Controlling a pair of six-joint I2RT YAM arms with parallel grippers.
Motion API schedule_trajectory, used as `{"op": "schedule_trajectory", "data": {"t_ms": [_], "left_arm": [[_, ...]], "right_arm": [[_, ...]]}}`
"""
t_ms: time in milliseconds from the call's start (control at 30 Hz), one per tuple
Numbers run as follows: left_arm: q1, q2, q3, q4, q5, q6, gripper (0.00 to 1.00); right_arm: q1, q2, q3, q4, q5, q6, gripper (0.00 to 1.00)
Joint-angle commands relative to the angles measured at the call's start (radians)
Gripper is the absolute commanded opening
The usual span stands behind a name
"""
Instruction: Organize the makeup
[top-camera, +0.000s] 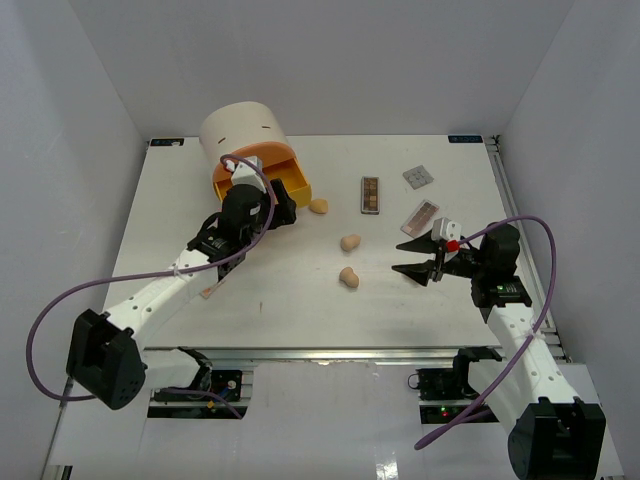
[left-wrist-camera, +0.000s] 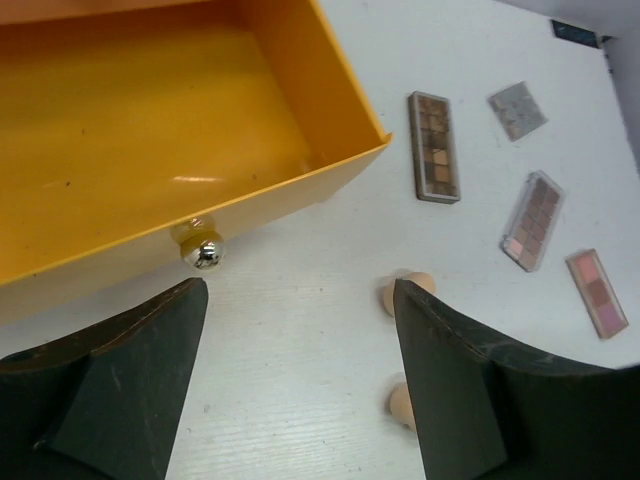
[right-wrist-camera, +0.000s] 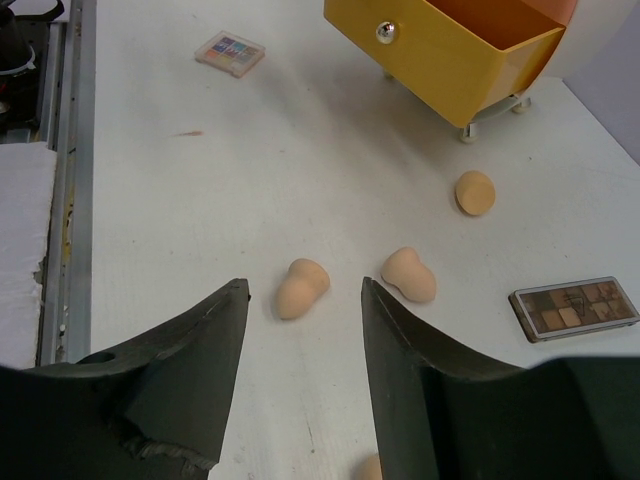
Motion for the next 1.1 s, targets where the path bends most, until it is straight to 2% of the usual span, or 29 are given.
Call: {"op": "schedule_trajectory", "data": {"t_ms": [0,167,300,400,500,600,633,800,867,1000,1067], "left_arm": [[-0.002,-0.098,-0.028,0.027,0.108,0.068,0.87],[-0.002,-0.193,-0.086,0.019,0.225,0.086,0.87],[-0.002,-0.239,-0.111,-0.017,0.419,0.048,0.83],[-0.002,-0.283,-0.184,-0.022,0.521,-0.013,0.82],[-0.002,-0.345,-0.250,-0.067,0.444,-0.112,0.82],[-0.002,-0.415,-0.277,-0.264,0.217,-0.246,0.84],[-0.002,-0.455,-0.293,-0.345,0.162,-0.284,0.88],[0.003,-0.611,-0.366,-0.580,-0.069,-0.537,0.98],[0.014,-0.618,-0.357,-0.678,-0.141,-0.620,0.98],[0.083,-0.535,-0.314,-0.666,-0.134,-0.558,0.98],[0.200,-0.458,-0.293,-0.633,-0.070,-0.478,0.98]], "right_arm": [[-0.006,-0.013,0.004,0.005,0.009,-0.004,0.58],[-0.012,-0.012,0.009,-0.007,0.018,-0.006,0.62],[-0.020,-0.003,0.019,-0.029,0.027,-0.016,0.67],[-0.024,0.012,0.027,-0.041,0.047,-0.018,0.71],[-0.029,0.022,0.030,-0.048,0.056,-0.017,0.73],[-0.033,0.021,0.030,-0.048,0.057,-0.011,0.75],[-0.034,0.021,0.030,-0.048,0.058,-0.009,0.76],[-0.034,0.018,0.034,-0.046,0.062,-0.004,0.76],[-0.034,0.013,0.034,-0.046,0.062,0.000,0.77],[-0.034,0.006,0.036,-0.045,0.056,0.007,0.77],[-0.034,0.002,0.037,-0.045,0.051,0.010,0.77]]}}
